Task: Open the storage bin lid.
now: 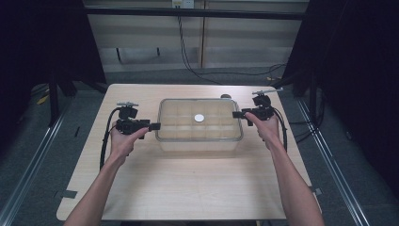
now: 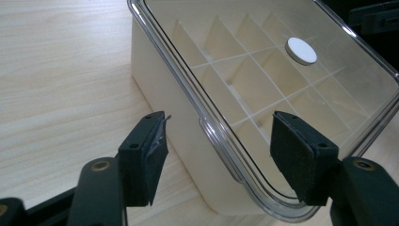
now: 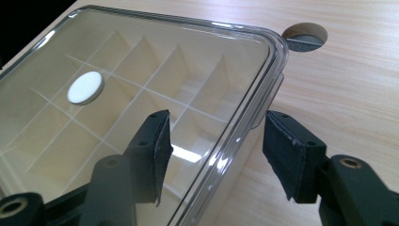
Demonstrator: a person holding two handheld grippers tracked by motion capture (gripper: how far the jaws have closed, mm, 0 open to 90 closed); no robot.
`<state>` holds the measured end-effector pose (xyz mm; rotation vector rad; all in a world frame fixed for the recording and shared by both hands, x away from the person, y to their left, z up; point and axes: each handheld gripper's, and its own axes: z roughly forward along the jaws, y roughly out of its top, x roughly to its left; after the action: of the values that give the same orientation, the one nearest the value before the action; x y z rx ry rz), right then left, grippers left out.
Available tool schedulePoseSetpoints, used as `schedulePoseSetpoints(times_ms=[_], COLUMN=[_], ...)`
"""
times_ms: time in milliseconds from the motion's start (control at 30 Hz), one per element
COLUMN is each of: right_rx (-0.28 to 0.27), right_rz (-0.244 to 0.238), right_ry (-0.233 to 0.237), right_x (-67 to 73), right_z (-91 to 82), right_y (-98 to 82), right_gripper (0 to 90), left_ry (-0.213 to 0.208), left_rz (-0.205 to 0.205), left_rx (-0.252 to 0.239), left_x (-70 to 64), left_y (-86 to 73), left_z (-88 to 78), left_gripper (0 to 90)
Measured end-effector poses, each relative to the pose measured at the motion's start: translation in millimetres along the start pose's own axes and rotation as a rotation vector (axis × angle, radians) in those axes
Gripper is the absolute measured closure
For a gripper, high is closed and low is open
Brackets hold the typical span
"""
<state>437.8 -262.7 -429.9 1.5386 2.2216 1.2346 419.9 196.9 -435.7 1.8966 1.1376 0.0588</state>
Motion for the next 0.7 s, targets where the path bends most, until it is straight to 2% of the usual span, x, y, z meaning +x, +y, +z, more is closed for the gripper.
schedulePoseSetpoints(times_ms=[133, 333, 433, 500, 633, 700], right_rx=[0.019, 0.022, 0.03, 0.032, 0.025, 0.017], right_rz=[0.009, 0.037, 0.041, 0.044, 0.07, 0.08], right_ry=[-0.02, 0.006, 0.004, 0.004, 0.041, 0.041], right_x=[-5.5, -10.0, -9.3, -10.6, -16.1, -16.7], right_z=[5.3, 13.1, 17.6, 19.6, 22.9, 24.0], right_y=[1.7, 3.9, 6.5, 7.8, 6.0, 6.6], right_gripper=[42.5, 43.1, 42.4, 43.7, 44.6, 45.1], left_ry=[0.005, -0.004, -0.016, -0.028, -0.038, -0.049], left_rz=[-0.01, -0.019, -0.01, -0.02, -0.024, -0.02], left_rx=[0.017, 0.029, 0.038, 0.038, 0.04, 0.047], left_x=[1.6, 2.6, 1.8, 2.5, 6.0, 5.4], left_y=[-0.2, -1.5, -2.1, -2.5, -1.3, -0.8], left_z=[4.8, 8.4, 11.6, 14.3, 14.6, 14.6], left_gripper=[35.7, 35.5, 39.3, 42.3, 45.4, 45.9])
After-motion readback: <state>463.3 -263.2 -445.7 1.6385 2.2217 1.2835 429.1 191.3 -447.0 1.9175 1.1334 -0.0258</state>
